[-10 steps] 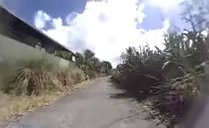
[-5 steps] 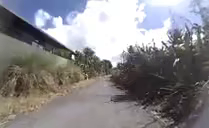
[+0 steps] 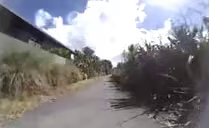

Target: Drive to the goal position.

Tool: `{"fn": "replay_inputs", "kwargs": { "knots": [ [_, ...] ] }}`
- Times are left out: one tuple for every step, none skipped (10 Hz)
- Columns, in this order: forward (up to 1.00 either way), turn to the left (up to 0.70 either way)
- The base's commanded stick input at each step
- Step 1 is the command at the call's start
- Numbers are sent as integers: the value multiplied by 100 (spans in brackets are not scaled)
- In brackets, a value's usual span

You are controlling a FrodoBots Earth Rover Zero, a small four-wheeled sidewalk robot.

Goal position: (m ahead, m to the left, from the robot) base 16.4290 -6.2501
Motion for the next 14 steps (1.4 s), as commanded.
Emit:
{"fn": "replay_inputs", "kwargs": {
  "knots": [
    [85, 0],
    [85, 0],
    [85, 0],
    [85, 0],
    [85, 0],
    [85, 0],
    [85, 0],
    [85, 0],
    [85, 28],
    [85, 15],
    [85, 3],
    [85, 0],
    [85, 0],
    [85, 0]
  ]
}}
